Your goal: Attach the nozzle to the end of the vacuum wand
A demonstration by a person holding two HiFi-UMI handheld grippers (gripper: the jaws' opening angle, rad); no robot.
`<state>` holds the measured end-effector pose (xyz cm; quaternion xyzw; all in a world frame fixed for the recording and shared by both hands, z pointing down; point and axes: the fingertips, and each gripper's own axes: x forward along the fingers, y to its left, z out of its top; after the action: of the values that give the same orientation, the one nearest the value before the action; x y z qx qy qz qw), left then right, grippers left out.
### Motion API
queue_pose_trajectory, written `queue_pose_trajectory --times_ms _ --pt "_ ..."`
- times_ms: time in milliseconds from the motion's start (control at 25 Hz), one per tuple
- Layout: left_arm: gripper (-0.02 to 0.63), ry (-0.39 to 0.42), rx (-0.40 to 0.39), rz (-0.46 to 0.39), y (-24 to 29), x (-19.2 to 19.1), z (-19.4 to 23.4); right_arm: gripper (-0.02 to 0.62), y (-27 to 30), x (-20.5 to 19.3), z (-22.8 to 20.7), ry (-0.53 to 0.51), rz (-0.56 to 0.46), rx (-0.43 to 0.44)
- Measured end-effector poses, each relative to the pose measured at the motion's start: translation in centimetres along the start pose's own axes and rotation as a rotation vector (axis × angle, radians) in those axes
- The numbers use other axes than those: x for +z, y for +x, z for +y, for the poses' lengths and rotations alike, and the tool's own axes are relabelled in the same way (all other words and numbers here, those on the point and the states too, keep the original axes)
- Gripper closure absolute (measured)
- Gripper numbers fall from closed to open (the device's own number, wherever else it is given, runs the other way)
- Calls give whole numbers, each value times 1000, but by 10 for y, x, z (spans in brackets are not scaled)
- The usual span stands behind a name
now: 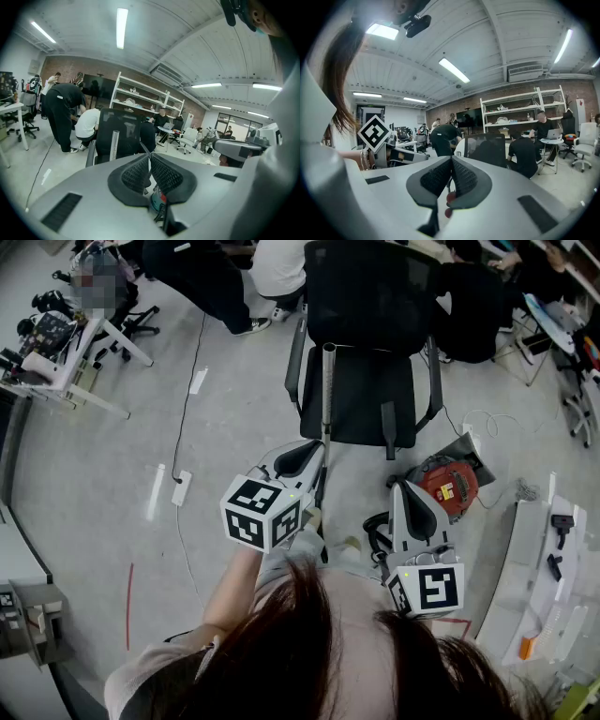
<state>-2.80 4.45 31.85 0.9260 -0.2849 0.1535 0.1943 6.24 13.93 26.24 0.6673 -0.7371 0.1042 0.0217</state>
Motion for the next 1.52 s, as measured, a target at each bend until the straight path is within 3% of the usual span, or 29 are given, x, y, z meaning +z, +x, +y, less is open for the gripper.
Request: queue_pose_trajectory --times_ms 560,920,1200,1520 --pt "577 23 -104 26 11 14 70 572 69 -10 30 -35 43 -46" --pt "577 35 -156 45 8 13 103 572 82 -16 39 6 40 -140" --pt "576 46 -140 46 28 14 101 572 72 -24 8 137 42 -161" --pt "575 1 -68 15 70 26 99 572 95 -22 -44 86 93 -62"
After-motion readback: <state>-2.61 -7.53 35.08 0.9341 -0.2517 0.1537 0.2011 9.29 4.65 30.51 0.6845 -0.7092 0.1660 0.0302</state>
